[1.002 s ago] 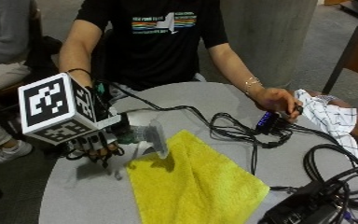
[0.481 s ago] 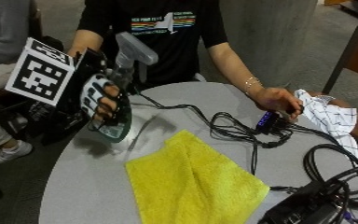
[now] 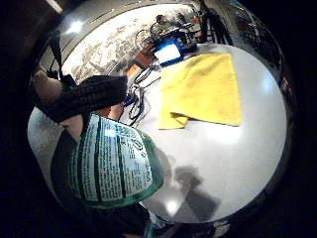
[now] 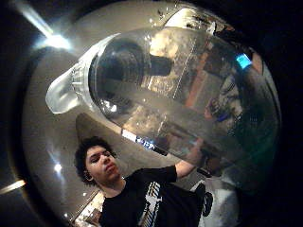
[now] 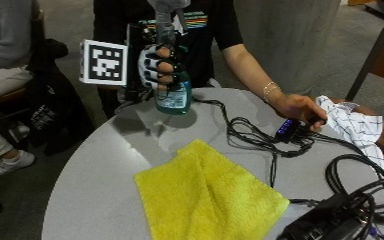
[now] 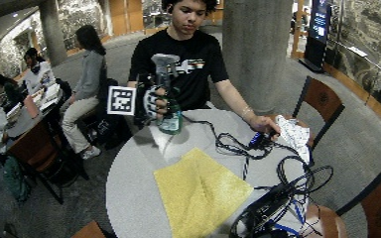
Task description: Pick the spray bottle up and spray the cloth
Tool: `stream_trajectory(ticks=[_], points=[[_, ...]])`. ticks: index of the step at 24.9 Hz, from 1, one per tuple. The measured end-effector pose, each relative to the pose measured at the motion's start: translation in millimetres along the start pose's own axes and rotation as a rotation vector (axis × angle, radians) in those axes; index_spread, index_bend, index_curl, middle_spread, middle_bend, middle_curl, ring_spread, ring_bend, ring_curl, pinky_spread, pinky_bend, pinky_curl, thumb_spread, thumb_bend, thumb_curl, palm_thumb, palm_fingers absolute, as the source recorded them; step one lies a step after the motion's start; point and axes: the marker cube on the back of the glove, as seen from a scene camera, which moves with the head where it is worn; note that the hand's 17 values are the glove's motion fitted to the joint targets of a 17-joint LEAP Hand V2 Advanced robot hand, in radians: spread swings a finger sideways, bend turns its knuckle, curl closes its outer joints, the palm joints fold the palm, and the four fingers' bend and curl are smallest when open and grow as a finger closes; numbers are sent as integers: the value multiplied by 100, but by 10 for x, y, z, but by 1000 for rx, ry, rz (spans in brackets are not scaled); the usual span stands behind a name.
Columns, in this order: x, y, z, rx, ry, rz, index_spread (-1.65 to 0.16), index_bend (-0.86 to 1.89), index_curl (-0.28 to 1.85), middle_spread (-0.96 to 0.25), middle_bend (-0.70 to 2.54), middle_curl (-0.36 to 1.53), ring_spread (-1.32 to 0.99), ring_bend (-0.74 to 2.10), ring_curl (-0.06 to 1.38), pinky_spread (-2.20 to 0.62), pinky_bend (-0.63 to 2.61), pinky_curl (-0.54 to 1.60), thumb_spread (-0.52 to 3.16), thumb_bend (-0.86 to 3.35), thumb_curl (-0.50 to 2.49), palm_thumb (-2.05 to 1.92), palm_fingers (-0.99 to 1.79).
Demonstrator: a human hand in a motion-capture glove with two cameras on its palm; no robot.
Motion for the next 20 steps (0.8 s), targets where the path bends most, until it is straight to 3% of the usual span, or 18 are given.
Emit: stream_trajectory(ticks=[9,20], points=[[14,210,856,-97,-83,23,-18,17,46,-7,32,52,-8,42,42,-6,51,34,67,-4,62,96,119],[125,311,1230,-125,-111,36,-18,17,48,-6,33,52,-8,41,41,-6,50,33,78,-3,58,93,119]])
